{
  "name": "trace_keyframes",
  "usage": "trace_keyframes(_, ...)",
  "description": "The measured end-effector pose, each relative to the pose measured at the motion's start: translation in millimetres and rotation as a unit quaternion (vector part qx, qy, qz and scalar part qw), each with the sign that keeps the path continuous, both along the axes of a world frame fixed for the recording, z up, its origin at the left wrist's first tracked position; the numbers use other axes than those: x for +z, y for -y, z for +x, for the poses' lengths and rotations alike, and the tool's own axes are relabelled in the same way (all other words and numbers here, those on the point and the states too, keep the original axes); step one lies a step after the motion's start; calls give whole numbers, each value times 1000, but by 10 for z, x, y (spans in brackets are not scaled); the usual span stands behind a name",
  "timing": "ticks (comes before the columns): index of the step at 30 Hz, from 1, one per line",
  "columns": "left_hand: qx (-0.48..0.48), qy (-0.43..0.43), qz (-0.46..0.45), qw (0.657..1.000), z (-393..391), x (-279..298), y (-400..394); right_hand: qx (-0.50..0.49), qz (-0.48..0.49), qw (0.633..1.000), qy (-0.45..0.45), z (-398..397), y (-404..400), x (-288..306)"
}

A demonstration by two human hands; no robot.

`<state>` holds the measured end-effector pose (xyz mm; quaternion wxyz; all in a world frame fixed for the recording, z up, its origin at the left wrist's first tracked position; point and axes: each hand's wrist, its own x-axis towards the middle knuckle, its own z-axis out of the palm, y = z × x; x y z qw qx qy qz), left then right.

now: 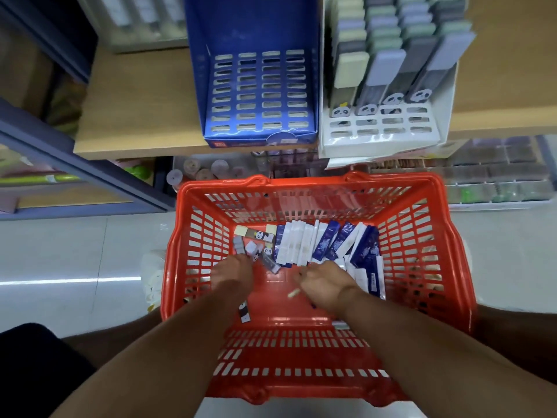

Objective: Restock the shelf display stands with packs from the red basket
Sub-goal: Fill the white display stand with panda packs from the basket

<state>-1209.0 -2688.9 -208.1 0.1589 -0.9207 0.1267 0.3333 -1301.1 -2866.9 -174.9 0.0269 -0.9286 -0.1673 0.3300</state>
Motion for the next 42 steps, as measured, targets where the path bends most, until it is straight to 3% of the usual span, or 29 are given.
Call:
trace_keyframes(3,-60,34,-96,993,41,348,-25,-47,16,999,8,92,30,330)
trace_keyframes(7,-47,33,-254,966,235,1020,-64,-150,33,988,-13,180,180,737)
trace_keyframes(13,-109,78,-375,917,441,2044,-83,-136,43,990,6,332,477,1681)
trace_keyframes(16,-83,137,-439,884,476,2580,34,-146,76,986,19,351,658,2267)
trace_keyframes(19,-24,165,-506,846,503,3014,138,-240,222,945,0,342,865,2760)
trace_keyframes(22,8,157,-600,784,482,3276,226,-303,322,896,51,326,1101,3051)
trace_keyframes(25,38,130,-642,755,416,3382,365,-343,373,855,111,316,1233,3120)
trace_keyframes(28,49,120,-665,736,405,3321,509,-392,362,824,191,375,1266,3073)
trace_keyframes(32,65,115,-672,728,424,3137,737,-430,288,812,270,502,1337,2944)
trace_keyframes(36,-6,117,-641,758,449,3032,953,-412,243,809,342,569,1421,2913)
trace_keyframes(42,-69,102,-606,786,503,3052,1063,-390,205,834,331,618,1574,2820)
